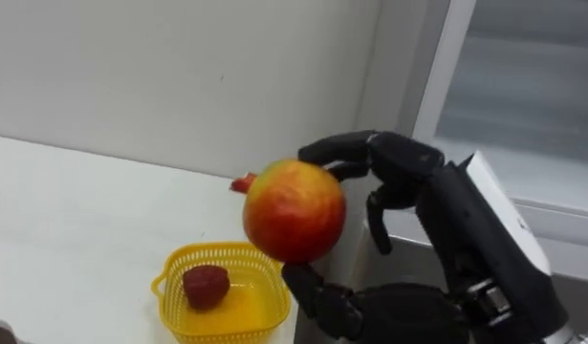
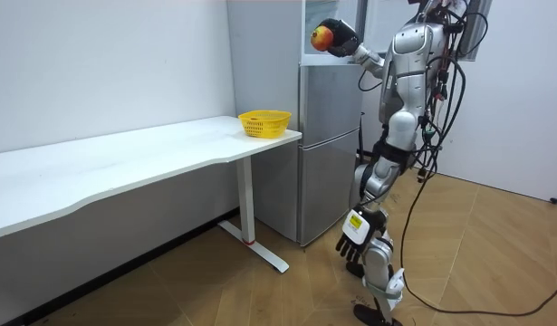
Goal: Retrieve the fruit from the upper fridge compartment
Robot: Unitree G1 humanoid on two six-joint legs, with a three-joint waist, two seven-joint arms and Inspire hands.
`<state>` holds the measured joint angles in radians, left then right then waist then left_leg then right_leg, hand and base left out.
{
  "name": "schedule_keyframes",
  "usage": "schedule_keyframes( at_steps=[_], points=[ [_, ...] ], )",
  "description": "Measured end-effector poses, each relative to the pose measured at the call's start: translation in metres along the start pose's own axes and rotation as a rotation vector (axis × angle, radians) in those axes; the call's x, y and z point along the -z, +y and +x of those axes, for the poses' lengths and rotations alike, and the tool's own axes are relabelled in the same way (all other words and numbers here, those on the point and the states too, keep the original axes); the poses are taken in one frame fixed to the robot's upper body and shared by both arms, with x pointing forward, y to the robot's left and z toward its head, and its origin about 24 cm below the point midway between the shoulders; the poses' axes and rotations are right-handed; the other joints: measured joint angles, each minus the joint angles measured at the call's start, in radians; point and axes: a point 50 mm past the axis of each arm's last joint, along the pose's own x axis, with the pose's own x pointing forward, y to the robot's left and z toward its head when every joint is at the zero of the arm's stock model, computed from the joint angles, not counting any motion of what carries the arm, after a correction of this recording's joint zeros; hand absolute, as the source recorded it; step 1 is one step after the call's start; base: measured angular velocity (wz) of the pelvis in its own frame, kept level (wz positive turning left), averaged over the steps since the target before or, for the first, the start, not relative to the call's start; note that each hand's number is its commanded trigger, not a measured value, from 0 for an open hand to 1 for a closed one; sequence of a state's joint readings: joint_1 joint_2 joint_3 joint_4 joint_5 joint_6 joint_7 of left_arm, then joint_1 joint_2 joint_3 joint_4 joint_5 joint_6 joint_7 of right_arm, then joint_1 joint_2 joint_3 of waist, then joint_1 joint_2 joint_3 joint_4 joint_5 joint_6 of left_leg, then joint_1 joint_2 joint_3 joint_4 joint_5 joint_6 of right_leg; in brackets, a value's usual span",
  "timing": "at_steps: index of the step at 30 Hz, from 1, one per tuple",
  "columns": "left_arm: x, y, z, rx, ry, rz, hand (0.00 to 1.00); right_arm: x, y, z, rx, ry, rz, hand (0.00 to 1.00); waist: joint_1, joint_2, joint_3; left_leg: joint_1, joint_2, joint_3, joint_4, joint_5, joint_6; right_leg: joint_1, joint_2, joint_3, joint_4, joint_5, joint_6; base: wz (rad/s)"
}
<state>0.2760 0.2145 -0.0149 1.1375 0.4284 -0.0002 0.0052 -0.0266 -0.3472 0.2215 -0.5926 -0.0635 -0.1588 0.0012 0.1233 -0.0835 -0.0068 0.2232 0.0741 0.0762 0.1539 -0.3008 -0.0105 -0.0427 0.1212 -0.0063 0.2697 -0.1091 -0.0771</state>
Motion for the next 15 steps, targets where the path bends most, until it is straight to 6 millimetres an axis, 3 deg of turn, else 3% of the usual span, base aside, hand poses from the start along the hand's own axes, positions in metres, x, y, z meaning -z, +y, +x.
schedule_keyframes(
  at_steps=[5, 8, 9, 11, 15],
  points=[
    [-0.006, 0.001, 0.001, 0.018, -0.009, 0.037, 0.00, 0.005, 0.013, -0.001, -0.053, 0.024, 0.004, 1.00, 0.021, -0.005, 0.0016, -0.010, -0.002, -0.026, 0.003, 0.000, 0.000, 0.001, -0.008, -0.024, -0.003, -0.005, 0.000, 0.14],
    [-0.007, 0.001, 0.001, 0.015, -0.014, 0.044, 0.00, 0.031, 0.029, -0.007, -0.117, 0.140, 0.011, 1.00, 0.049, -0.008, 0.0027, -0.001, 0.000, -0.030, 0.002, 0.000, 0.000, 0.015, -0.008, -0.028, -0.010, -0.005, 0.000, 0.07],
    [-0.006, 0.002, 0.001, 0.010, -0.012, 0.042, 0.00, 0.039, 0.032, -0.010, -0.132, 0.181, 0.002, 1.00, 0.061, -0.014, 0.0066, -0.002, 0.000, -0.031, 0.004, 0.000, 0.000, 0.016, -0.009, -0.029, -0.012, -0.005, 0.000, 0.05],
    [-0.004, 0.003, 0.001, 0.006, -0.005, 0.042, 0.00, 0.047, 0.037, -0.013, -0.150, 0.218, -0.011, 1.00, 0.076, -0.022, 0.0113, -0.004, 0.000, -0.034, 0.007, 0.000, 0.000, 0.017, -0.010, -0.034, -0.015, -0.005, 0.000, 0.09],
    [-0.002, 0.002, 0.000, 0.011, 0.009, 0.051, 0.00, 0.065, 0.043, -0.019, -0.161, 0.298, -0.020, 1.00, 0.098, -0.025, 0.0119, -0.004, 0.000, -0.063, 0.007, 0.000, 0.000, 0.038, -0.016, -0.059, -0.033, -0.005, 0.002, 0.20]
  ],
)
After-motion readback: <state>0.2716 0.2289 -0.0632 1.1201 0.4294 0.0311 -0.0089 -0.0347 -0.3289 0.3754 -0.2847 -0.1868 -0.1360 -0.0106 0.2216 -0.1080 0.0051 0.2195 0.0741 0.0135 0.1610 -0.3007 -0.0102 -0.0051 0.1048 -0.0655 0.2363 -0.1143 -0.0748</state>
